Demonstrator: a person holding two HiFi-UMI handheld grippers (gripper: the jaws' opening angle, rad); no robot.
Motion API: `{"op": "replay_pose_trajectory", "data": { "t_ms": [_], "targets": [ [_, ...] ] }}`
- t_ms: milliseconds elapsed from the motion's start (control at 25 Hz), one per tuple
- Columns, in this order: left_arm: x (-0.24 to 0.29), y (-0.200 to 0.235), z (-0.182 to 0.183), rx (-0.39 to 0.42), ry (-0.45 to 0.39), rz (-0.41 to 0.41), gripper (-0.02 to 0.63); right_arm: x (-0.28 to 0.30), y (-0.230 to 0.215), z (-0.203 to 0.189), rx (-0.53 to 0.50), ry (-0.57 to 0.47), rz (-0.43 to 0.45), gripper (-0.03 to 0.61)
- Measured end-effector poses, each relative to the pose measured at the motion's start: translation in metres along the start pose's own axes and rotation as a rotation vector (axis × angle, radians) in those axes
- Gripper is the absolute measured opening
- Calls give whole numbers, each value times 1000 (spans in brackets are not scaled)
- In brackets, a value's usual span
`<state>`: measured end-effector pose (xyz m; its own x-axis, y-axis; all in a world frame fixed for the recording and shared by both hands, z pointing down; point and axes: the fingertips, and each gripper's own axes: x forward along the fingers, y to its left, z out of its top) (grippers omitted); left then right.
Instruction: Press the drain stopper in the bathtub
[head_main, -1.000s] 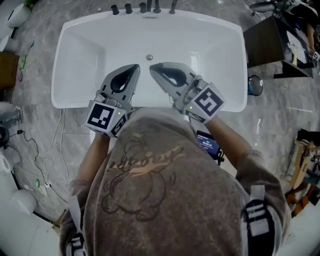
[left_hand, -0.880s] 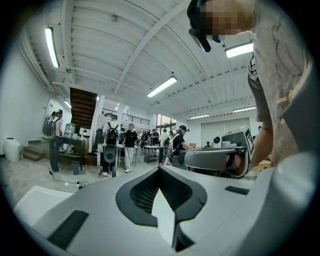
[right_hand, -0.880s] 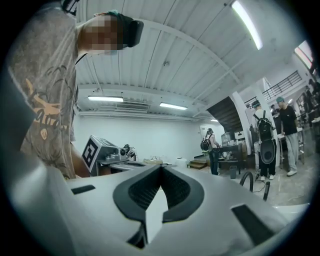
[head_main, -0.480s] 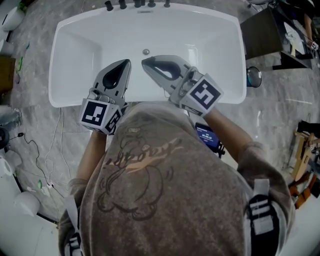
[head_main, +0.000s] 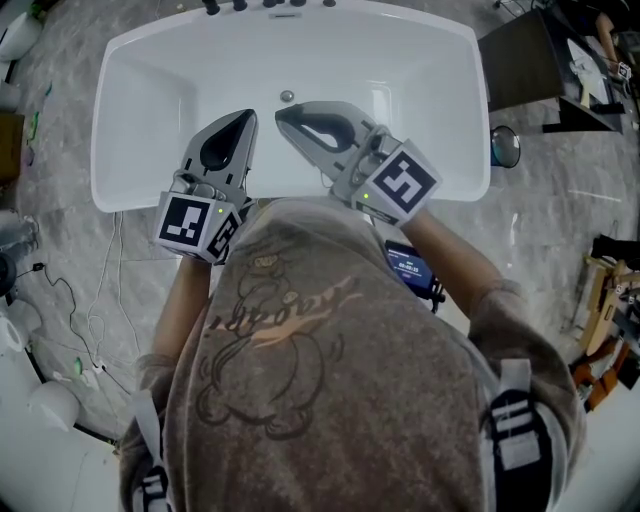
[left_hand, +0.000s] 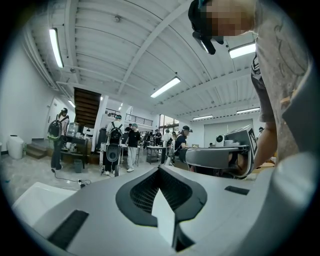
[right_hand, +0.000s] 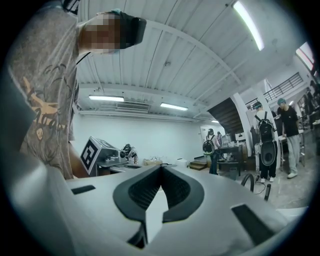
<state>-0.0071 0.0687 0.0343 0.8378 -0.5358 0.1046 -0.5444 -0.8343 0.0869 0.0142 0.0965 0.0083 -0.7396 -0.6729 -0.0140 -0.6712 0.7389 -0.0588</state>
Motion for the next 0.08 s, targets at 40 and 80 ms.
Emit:
{"op": "replay_pose_trajectory", "data": {
  "t_ms": [40, 80],
  "targets": [
    [1, -2, 1, 1, -1, -2, 2, 0, 0, 0, -1, -1, -1, -2],
    [1, -3, 1, 2, -1, -4, 2, -1, 0, 1, -1, -2, -2, -2]
  ]
}}
